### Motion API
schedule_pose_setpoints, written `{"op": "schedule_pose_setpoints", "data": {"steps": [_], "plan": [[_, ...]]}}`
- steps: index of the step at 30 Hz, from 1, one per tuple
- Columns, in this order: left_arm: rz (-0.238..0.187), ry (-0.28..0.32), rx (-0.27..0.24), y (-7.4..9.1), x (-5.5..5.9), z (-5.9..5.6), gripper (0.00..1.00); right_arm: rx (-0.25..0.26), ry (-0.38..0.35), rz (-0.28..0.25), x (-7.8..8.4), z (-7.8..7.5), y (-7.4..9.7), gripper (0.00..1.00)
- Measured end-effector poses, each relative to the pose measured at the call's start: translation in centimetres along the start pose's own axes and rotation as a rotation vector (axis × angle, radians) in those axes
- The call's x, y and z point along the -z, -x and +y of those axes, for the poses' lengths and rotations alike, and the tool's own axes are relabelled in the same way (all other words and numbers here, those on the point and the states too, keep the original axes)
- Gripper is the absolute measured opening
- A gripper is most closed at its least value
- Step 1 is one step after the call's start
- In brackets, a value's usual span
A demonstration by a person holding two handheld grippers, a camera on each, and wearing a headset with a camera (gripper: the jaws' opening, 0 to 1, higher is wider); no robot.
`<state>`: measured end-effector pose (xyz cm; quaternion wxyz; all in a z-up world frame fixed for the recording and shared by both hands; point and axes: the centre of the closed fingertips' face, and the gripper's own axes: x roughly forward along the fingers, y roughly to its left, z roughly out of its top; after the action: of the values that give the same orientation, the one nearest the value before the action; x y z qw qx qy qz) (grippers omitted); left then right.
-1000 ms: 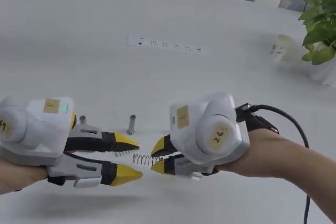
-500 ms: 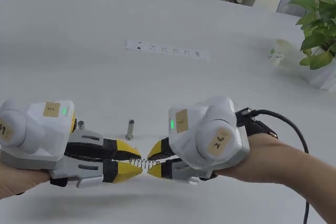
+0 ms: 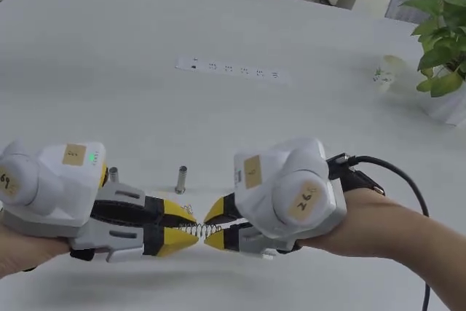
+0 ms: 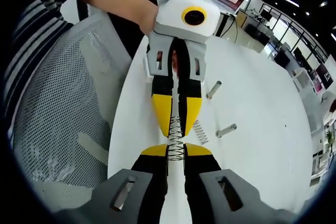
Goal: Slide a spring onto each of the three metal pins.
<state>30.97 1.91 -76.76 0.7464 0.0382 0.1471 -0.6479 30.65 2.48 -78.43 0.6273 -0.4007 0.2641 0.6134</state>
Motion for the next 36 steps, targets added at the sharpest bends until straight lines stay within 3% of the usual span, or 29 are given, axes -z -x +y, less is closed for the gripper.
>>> {"op": "schedule_pose_setpoints", "data": {"steps": [9,14,20,27,36], "plan": [[0.002,0.004,0.025,0.0,0.0,-0.2,0.02,-0.003,-0.023,-0.024,0.0,0.2,0.1,0.08],[0.011,0.005,0.033,0.1,0.2,-0.4,0.02,0.005,-0.061,-0.037,0.6,0.1,0.5,0.14],[0.013,0.007,0.040,0.0,0.2,-0.6,0.02,-0.001,-0.085,-0.044,1.3,0.3,0.5,0.12],[0.015,0.010,0.044,-0.1,0.3,-0.7,0.02,-0.004,-0.070,-0.051,1.3,0.6,0.4,0.08],[0.031,0.006,0.047,-0.1,0.6,-0.8,0.02,0.007,0.006,-0.051,1.2,0.8,0.5,0.07]]}}
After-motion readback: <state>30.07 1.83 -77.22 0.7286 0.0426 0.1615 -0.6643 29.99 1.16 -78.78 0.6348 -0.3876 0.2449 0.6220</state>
